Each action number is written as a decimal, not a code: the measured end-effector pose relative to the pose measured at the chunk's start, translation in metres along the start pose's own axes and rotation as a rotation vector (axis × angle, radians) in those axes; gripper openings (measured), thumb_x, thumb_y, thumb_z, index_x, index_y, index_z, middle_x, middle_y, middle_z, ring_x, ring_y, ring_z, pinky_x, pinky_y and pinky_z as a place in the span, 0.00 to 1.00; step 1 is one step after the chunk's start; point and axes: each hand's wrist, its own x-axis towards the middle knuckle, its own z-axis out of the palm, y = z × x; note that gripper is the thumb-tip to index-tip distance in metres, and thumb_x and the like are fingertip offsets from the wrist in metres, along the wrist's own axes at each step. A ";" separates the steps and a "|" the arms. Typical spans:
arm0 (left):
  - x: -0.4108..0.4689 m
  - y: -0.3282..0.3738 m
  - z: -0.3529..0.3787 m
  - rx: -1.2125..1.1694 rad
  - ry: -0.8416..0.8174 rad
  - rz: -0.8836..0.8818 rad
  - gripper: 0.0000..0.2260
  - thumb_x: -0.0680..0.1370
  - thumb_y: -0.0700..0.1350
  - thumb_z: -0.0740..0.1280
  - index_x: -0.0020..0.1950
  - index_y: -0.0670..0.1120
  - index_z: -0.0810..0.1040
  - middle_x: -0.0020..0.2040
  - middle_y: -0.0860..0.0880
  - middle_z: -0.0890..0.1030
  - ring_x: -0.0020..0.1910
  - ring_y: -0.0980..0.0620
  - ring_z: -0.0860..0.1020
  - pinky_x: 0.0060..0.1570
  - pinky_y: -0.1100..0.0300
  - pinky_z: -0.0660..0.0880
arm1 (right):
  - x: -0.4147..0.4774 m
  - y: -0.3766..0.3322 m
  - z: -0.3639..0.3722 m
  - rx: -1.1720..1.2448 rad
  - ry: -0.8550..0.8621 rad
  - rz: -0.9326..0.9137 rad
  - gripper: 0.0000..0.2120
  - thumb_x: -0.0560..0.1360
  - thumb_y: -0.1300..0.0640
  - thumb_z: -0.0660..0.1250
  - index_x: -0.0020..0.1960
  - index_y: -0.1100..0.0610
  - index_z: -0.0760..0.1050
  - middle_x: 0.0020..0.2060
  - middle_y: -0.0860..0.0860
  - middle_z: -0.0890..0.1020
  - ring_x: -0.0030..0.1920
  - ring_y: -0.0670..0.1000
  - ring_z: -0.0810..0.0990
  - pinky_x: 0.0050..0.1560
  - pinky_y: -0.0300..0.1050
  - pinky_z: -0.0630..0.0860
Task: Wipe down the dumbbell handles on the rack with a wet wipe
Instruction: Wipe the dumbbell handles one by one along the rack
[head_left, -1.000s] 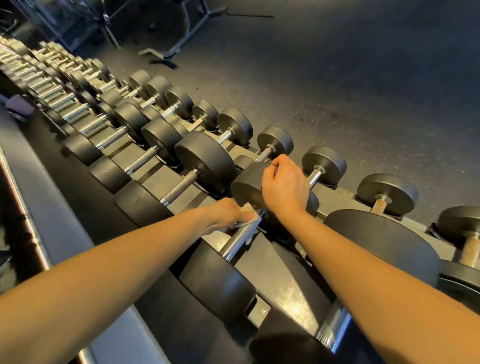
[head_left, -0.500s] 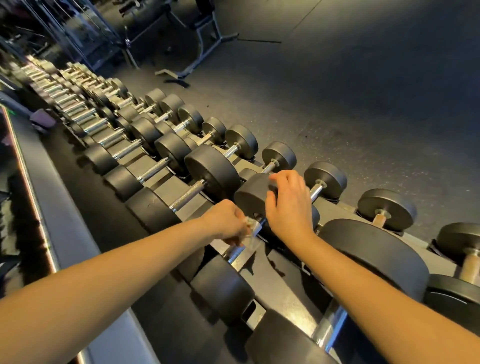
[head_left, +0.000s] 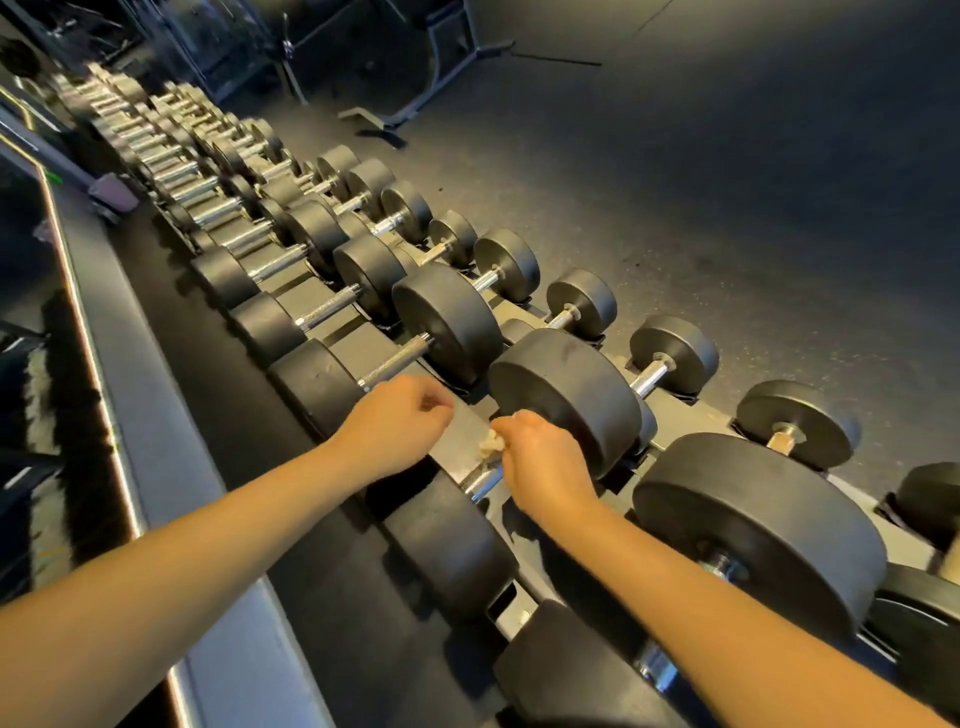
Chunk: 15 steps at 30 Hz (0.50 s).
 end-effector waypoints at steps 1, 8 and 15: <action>-0.003 -0.012 0.003 0.020 0.068 0.008 0.08 0.82 0.47 0.64 0.54 0.51 0.83 0.51 0.54 0.83 0.51 0.54 0.80 0.48 0.58 0.74 | 0.003 -0.005 0.006 -0.158 -0.063 -0.118 0.13 0.80 0.59 0.67 0.64 0.54 0.75 0.57 0.53 0.76 0.56 0.55 0.79 0.49 0.46 0.74; -0.002 -0.047 0.031 -0.271 0.183 -0.250 0.12 0.79 0.47 0.66 0.44 0.39 0.84 0.44 0.41 0.84 0.47 0.44 0.80 0.48 0.49 0.75 | -0.005 0.014 0.007 -0.189 -0.202 -0.692 0.10 0.83 0.50 0.62 0.59 0.54 0.74 0.51 0.50 0.70 0.46 0.49 0.70 0.44 0.47 0.72; -0.001 -0.049 0.030 -0.205 0.168 -0.177 0.13 0.80 0.45 0.65 0.44 0.36 0.82 0.42 0.35 0.81 0.45 0.38 0.80 0.40 0.52 0.73 | 0.010 0.031 0.014 -0.257 0.060 -0.196 0.10 0.81 0.51 0.67 0.59 0.53 0.78 0.52 0.50 0.77 0.46 0.49 0.79 0.45 0.42 0.77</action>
